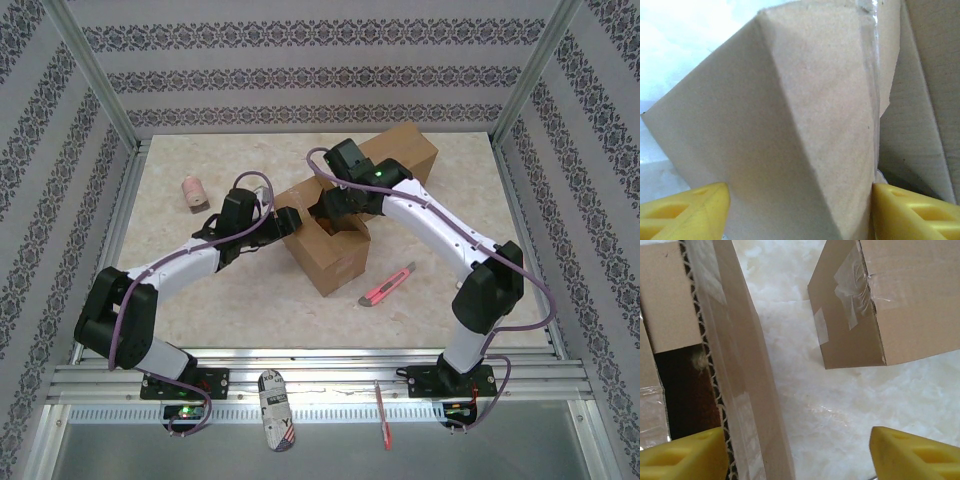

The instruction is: Unpack the express box

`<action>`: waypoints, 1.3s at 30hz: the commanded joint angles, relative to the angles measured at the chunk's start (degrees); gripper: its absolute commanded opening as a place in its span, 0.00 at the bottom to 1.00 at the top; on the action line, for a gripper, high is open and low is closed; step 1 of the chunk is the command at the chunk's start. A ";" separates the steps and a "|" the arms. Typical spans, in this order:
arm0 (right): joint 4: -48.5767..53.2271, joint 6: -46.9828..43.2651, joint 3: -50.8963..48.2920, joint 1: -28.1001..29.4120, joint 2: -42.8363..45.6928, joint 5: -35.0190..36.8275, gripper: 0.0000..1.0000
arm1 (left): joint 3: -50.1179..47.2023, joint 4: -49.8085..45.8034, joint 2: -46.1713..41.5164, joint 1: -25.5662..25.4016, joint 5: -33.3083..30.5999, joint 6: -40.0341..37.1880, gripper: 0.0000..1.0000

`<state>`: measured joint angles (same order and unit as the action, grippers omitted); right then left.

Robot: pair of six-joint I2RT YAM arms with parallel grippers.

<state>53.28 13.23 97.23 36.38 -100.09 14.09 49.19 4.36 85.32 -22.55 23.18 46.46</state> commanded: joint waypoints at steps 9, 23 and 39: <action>0.74 2.26 3.48 -1.82 -5.11 -4.99 0.24 | 3.37 -15.06 -0.08 0.84 1.37 -5.48 0.76; -7.41 10.04 -5.20 -3.24 1.89 -19.80 0.00 | 5.23 -18.46 -3.28 0.84 1.32 -7.73 0.78; -44.78 32.11 -30.54 -4.92 9.69 -42.64 0.00 | 6.76 -15.54 -4.04 0.79 5.64 -11.76 0.84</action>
<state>21.17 40.10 70.22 29.93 -89.45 -21.37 52.69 -5.78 82.21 -20.53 26.13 39.31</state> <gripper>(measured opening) 0.062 0.827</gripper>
